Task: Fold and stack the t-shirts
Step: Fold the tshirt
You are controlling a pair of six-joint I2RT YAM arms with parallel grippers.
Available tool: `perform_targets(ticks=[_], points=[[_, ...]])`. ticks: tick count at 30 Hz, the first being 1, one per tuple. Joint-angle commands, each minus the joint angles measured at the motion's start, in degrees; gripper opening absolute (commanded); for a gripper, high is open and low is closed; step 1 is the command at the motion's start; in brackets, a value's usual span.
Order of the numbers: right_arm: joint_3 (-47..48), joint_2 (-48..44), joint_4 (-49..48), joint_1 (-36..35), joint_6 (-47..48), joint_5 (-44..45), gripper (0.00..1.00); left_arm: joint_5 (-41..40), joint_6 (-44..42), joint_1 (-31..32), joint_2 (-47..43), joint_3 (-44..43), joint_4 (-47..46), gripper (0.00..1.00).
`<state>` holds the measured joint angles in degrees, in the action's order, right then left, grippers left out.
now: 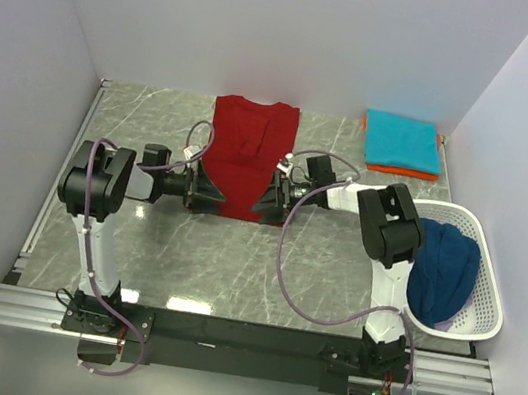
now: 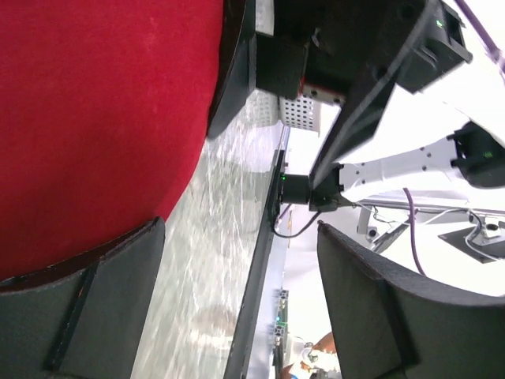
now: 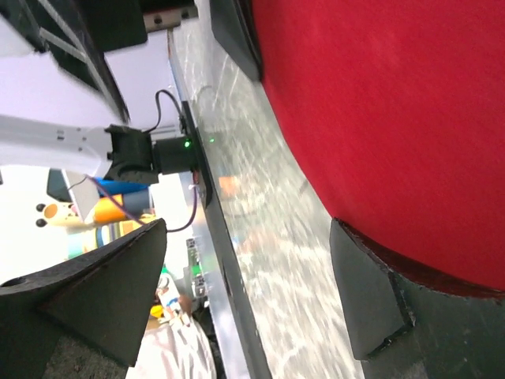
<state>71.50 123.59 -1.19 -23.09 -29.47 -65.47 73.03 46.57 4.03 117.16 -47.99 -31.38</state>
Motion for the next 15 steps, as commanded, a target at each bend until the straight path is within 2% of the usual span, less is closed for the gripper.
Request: perform_targets(ticks=[1,4,8,12,13,14,15], points=[[-2.86,-0.45,7.94,3.22,7.41,5.35,0.91,-0.10,-9.18,-3.24,0.09,1.23,8.06,0.85],[-4.17,-1.60,9.71,3.75,8.99,5.88,0.91,1.40,-18.05,-3.86,-1.41,0.44,18.87,0.88],[-5.32,-2.74,11.82,5.33,10.14,5.97,0.91,2.55,-29.06,-7.98,-1.41,-1.58,33.36,0.88],[-6.55,-5.20,14.98,10.16,12.14,5.18,0.91,4.39,-43.37,-14.03,0.95,-6.40,52.25,0.99],[-6.38,-6.07,18.21,10.78,13.20,5.18,0.91,4.40,-52.45,-14.92,1.13,-9.46,62.04,0.99],[-6.03,-7.91,19.98,11.40,14.43,5.18,0.91,4.92,-56.81,-15.71,1.40,-11.23,66.66,0.99],[-5.59,-8.97,21.91,12.01,17.32,5.44,0.91,5.01,-66.77,-17.11,1.66,-13.17,72.80,0.99]])
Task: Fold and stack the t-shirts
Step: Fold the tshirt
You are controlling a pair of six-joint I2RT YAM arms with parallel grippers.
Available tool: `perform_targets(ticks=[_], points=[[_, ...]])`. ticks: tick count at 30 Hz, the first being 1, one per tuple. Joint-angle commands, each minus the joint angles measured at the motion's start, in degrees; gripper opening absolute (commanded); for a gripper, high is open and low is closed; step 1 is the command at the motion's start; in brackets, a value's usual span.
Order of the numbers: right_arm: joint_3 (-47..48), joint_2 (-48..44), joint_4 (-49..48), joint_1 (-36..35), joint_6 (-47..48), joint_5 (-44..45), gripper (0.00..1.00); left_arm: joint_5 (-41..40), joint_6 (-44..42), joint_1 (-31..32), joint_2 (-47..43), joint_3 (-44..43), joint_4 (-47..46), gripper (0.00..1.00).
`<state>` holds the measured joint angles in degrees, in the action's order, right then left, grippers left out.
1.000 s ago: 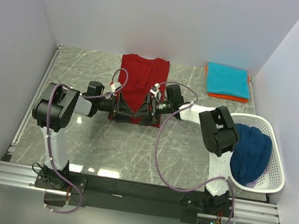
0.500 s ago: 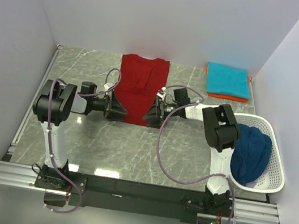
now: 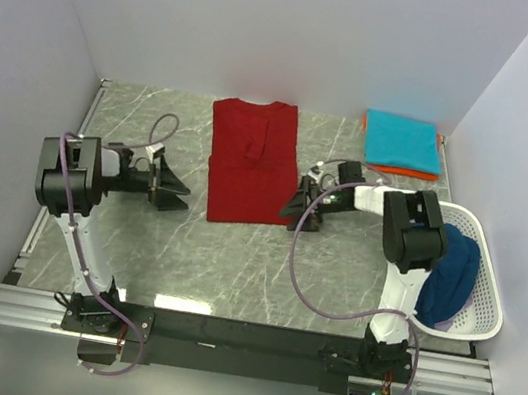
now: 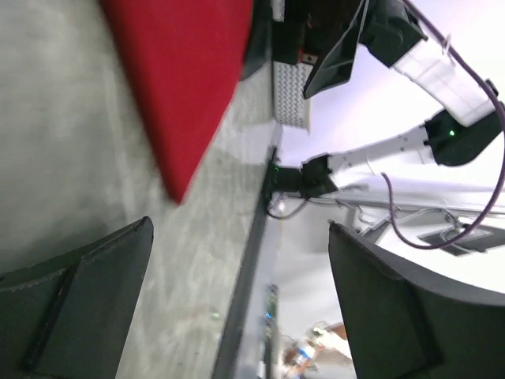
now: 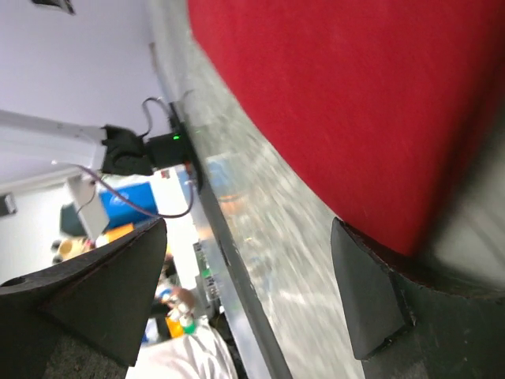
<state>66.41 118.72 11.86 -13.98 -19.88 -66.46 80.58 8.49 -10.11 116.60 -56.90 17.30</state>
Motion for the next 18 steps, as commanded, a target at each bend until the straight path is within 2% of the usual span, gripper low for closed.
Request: perform_targets(ticks=[1,2,3,4,6,8,9,11,14,15,16,18], points=[[1.07,-5.32,12.80,2.99,9.40,6.77,0.91,-2.53,-33.32,-3.60,2.06,-8.27,29.23,1.00],[1.96,-7.69,14.67,3.25,10.90,7.21,0.91,-2.62,-37.63,-4.21,1.88,-10.22,38.07,0.99],[3.01,-8.75,16.51,3.25,13.70,8.26,0.91,-3.40,-41.06,-5.17,1.10,-11.90,41.12,0.99],[5.89,-9.90,20.71,3.34,15.64,9.32,0.91,-4.36,-45.01,-5.71,0.39,-14.70,43.15,0.99],[8.98,-12.36,24.16,3.25,20.29,11.51,0.91,-6.91,-45.23,-6.59,-3.71,-16.22,42.74,0.99],[13.90,-13.68,29.35,3.08,24.34,15.55,0.91,-14.28,-40.85,-6.68,-7.85,-16.14,37.22,1.00],[15.49,-13.95,30.84,3.08,27.67,17.05,0.91,-20.48,-38.57,-6.42,-12.92,-15.61,30.75,0.99],[19.27,-14.82,34.01,2.64,32.76,22.32,0.91,-25.97,-37.76,-6.07,-18.04,-13.59,25.09,0.99],[20.16,-17.20,33.85,0.98,40.14,29.88,0.91,-32.84,-40.30,-4.31,-27.71,-8.77,15.77,0.99],[19.64,-17.72,33.41,0.27,42.01,31.63,0.91,-34.42,-42.14,-2.48,-32.52,-6.84,10.79,0.99],[19.02,-18.69,31.75,-0.34,43.85,34.52,0.91,-39.83,-42.85,-0.81,-35.18,-2.20,7.34,0.99],[16.31,-19.75,29.20,-3.14,49.55,38.23,0.91,-43.12,-47.04,4.80,-42.28,2.65,2.85,0.99]])
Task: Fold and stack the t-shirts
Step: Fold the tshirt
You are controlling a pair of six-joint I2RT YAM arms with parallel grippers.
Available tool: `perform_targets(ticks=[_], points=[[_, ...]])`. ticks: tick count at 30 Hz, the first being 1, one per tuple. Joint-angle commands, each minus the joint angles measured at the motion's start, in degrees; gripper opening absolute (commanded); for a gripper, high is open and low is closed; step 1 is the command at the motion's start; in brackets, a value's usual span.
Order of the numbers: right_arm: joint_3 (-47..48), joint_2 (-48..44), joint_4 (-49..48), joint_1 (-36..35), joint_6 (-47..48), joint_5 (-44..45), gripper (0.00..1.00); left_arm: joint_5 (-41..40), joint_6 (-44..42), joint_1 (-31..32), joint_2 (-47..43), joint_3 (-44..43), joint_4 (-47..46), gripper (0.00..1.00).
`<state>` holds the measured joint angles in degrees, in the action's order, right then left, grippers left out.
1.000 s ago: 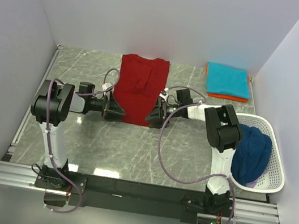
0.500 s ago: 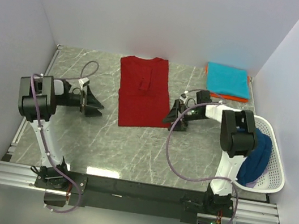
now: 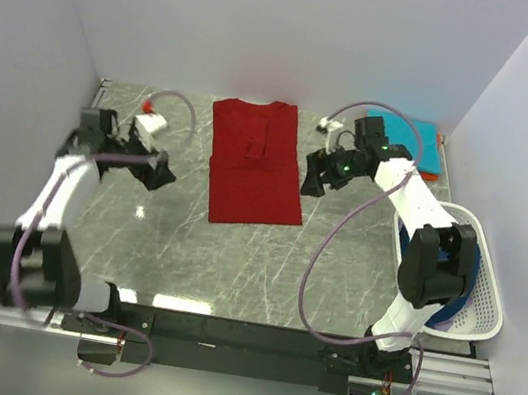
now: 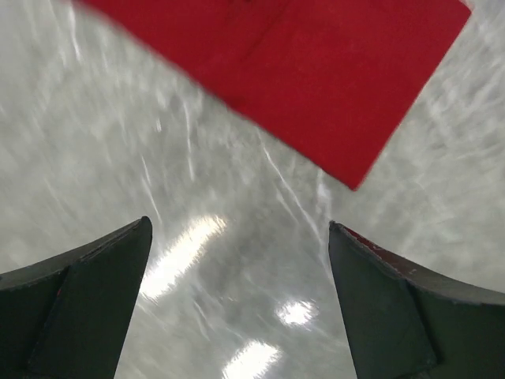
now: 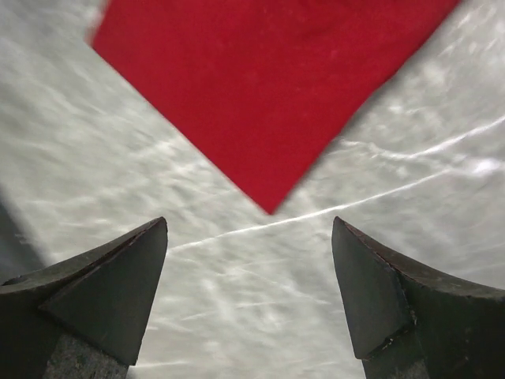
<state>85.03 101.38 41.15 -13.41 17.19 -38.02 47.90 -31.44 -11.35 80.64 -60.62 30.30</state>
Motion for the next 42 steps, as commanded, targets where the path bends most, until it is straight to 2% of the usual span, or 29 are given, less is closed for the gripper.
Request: perform_targets(ticks=[1,5,8,9,11,12,15,16,25,30,39,42], points=[[-3.72,-3.81,-3.32,-4.77,14.60,11.46,0.91,-11.76,-8.53,8.26,-8.64,10.92,-14.27,0.99],[-13.65,-7.68,-15.45,-11.28,26.19,20.77,0.90,-17.30,-14.34,21.07,-17.25,21.14,-22.98,0.98],[-21.91,-9.45,-25.91,-15.32,32.26,23.34,0.86,-18.98,-16.19,26.28,-17.89,26.42,-28.70,0.87],[-23.76,-9.62,-28.38,-16.20,33.60,24.13,0.84,-20.29,-16.89,29.43,-17.28,27.13,-29.85,0.79],[-28.77,-10.15,-35.15,-17.87,37.19,24.75,0.81,-21.44,-17.25,32.00,-16.22,29.24,-33.28,0.71],[-30.87,-9.98,-36.65,-18.31,38.34,25.10,0.80,-22.49,-17.86,34.18,-14.56,30.03,-35.38,0.62],[-32.04,-8.14,-38.51,-19.02,40.55,25.10,0.74,-23.73,-17.78,37.18,-10.18,30.21,-37.94,0.51],[-32.04,-7.26,-38.33,-19.02,41.08,25.01,0.71,-24.69,-17.78,38.33,-7.98,30.04,-38.30,0.50],[-32.83,-3.83,-38.95,-19.11,43.72,25.19,0.55,-27.23,-19.44,39.74,-0.40,30.21,-42.17,0.47],[-33.44,-3.74,-38.51,-19.02,43.89,24.93,0.57,-27.60,-23.22,40.09,4.26,26.88,-39.37,0.41],[-35.29,-4.09,-35.88,-18.59,47.58,24.84,0.59,-26.36,-27.53,40.18,7.16,24.15,-34.18,0.42],[-34.85,-2.95,-35.61,-18.58,48.02,25.19,0.59,-26.54,-28.32,40.01,8.30,23.36,-33.21,0.35]])
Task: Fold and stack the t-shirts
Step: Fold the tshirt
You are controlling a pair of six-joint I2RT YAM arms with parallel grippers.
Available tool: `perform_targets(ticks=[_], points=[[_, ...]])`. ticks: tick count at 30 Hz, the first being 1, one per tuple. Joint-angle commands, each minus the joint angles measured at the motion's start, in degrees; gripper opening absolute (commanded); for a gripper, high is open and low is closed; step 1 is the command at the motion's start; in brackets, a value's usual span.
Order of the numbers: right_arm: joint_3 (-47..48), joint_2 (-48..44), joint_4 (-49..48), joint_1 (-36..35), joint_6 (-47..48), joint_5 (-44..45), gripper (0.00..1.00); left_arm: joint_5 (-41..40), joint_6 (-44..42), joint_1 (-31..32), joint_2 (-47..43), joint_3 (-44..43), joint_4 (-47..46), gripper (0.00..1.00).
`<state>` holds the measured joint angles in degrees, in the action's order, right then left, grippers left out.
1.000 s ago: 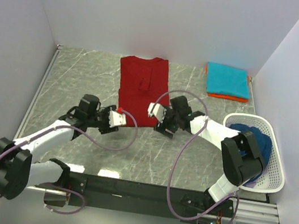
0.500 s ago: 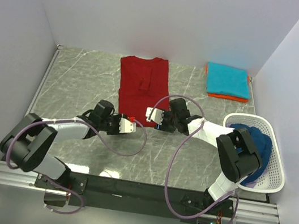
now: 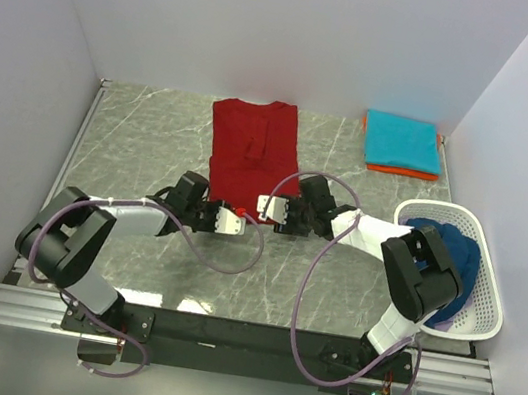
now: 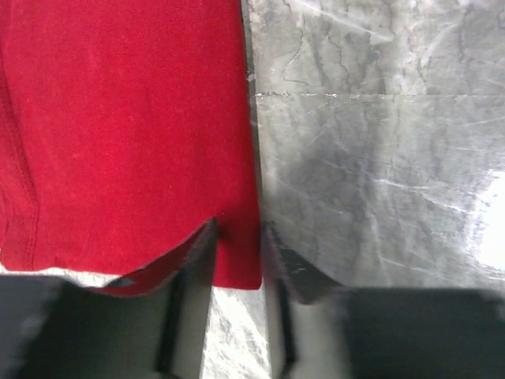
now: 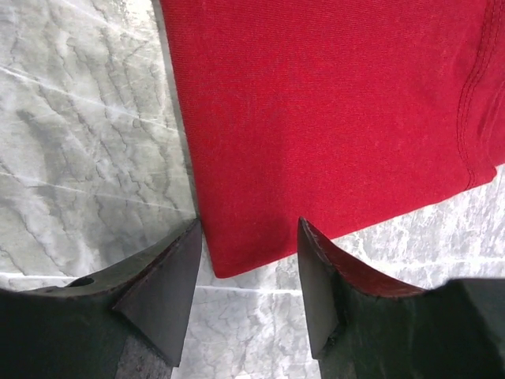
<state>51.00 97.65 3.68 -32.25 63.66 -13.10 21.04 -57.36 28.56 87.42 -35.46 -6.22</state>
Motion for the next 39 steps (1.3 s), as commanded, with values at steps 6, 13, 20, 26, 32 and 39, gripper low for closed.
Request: perform_targets(ticks=[6,13,20,26,32,39], points=[[1.38,3.08,3.43,0.87,1.91,1.50,0.29,1.28,-1.79,-1.48,3.11,-4.43,5.86,0.11],[5.24,1.23,8.79,0.96,-3.44,0.28,0.00,8.83,0.05,-7.45,1.71,-10.41,16.47,0.01],[14.99,-0.88,16.44,1.14,-10.13,-3.24,0.00,14.91,1.38,-10.27,-1.89,-17.18,26.07,0.01],[17.03,-3.68,21.97,1.05,-12.85,-4.47,0.00,16.84,-1.60,-10.36,-5.76,-19.20,34.33,0.01],[10.53,-13.15,29.71,-2.71,-16.63,-7.54,0.00,17.28,-8.99,-6.33,-13.23,-16.58,49.00,0.01],[2.17,-30.22,39.55,-14.49,-21.64,-8.95,0.00,23.87,-12.06,-2.81,-23.69,-15.51,70.71,0.00]])
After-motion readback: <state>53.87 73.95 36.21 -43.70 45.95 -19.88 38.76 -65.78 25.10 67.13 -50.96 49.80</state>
